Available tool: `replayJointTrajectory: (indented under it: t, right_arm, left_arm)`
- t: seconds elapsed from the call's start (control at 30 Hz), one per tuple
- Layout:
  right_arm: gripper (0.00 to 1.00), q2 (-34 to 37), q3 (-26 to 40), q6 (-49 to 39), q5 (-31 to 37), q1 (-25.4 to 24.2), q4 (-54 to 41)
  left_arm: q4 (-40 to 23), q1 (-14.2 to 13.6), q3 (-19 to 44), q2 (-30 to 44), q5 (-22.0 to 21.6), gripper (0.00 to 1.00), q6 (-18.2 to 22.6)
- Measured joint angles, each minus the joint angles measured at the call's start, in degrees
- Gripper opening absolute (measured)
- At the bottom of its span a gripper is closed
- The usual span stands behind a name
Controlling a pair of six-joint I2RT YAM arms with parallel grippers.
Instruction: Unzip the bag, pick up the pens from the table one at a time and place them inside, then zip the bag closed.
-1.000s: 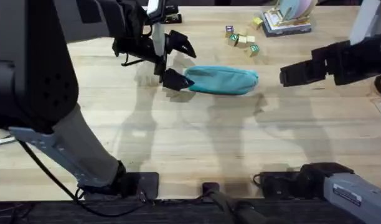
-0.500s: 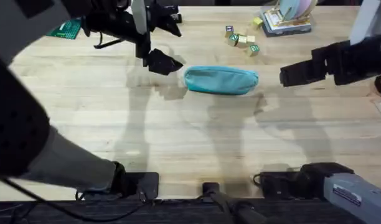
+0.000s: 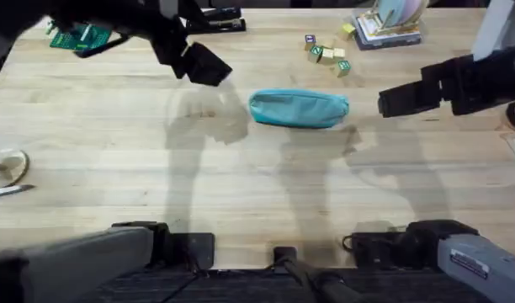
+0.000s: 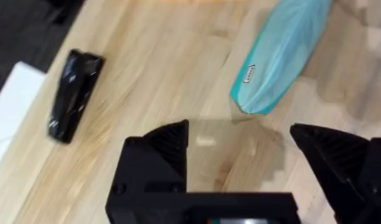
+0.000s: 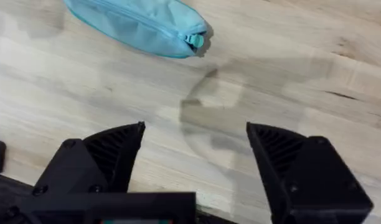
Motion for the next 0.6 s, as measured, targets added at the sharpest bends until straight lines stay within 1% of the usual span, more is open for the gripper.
replayJointTrajectory:
  t: [0.13, 0.33, 0.47, 0.6]
  right_arm:
    - [0.998, 0.0, 0.0, 0.0, 0.0, 0.0, 0.0]
    - [0.998, 0.0, 0.0, 0.0, 0.0, 0.0, 0.0]
    - [0.998, 0.0, 0.0, 0.0, 0.0, 0.0, 0.0]
    - [0.998, 0.0, 0.0, 0.0, 0.0, 0.0, 0.1]
  left_arm:
    - [-0.1, 0.0, 0.0, -5.1, -4.5, 0.993, -3.6]
    - [-0.1, 0.0, 0.0, -12.0, -10.9, 0.993, -6.1]
    - [0.1, 0.0, 0.0, -16.0, -15.2, 0.994, -8.7]
    - [0.1, 0.0, 0.0, -18.9, -17.9, 0.994, -10.3]
